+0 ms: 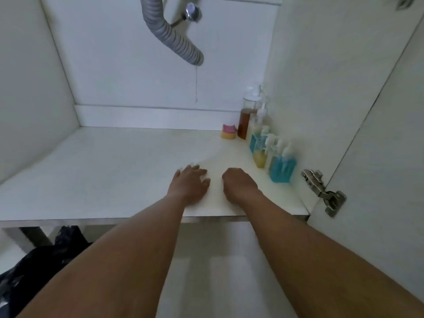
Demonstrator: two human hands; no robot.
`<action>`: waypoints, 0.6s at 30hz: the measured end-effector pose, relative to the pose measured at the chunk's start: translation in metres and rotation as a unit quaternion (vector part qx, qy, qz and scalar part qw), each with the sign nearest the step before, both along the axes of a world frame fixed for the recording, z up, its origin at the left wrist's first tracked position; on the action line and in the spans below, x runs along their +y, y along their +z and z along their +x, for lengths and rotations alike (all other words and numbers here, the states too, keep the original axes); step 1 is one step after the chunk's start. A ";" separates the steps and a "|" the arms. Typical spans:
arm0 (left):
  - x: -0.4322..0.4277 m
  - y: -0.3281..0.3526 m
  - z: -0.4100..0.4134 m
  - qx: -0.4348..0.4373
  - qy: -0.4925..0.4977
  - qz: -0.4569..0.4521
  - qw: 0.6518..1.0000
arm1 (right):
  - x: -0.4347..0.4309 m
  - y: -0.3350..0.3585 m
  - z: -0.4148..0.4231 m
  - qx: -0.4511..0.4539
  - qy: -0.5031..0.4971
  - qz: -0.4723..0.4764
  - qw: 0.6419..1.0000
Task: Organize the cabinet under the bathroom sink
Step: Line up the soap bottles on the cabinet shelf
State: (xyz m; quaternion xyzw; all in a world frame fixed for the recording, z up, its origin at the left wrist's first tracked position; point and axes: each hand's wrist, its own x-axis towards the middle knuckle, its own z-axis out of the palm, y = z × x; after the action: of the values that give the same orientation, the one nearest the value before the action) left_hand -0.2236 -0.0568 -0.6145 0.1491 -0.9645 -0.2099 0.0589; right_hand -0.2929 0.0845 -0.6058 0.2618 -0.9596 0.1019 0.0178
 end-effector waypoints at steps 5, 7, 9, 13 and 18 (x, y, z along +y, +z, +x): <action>0.009 0.002 0.106 -0.005 -0.023 -0.017 1.000 | 0.021 -0.006 0.083 -0.009 -0.006 -0.015 1.000; 0.008 0.010 0.153 -0.003 -0.029 -0.039 0.999 | 0.021 -0.012 0.115 0.009 0.009 -0.016 1.000; 0.002 0.012 0.202 -0.001 -0.010 -0.040 0.999 | 0.015 -0.015 0.145 0.035 0.028 0.002 0.999; -0.033 -0.010 0.307 0.044 0.149 -0.012 0.988 | -0.021 -0.026 0.225 -0.021 0.076 -0.098 0.992; -0.071 -0.037 0.412 0.056 0.358 -0.023 0.932 | -0.071 -0.054 0.321 -0.196 0.195 -0.166 0.947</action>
State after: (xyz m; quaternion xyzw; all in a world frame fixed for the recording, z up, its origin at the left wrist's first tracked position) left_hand 0.1882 -0.1276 -0.6520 0.4708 -0.8471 -0.1607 0.1870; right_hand 0.0278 0.0130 -0.6597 0.4124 -0.8438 0.3102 -0.1473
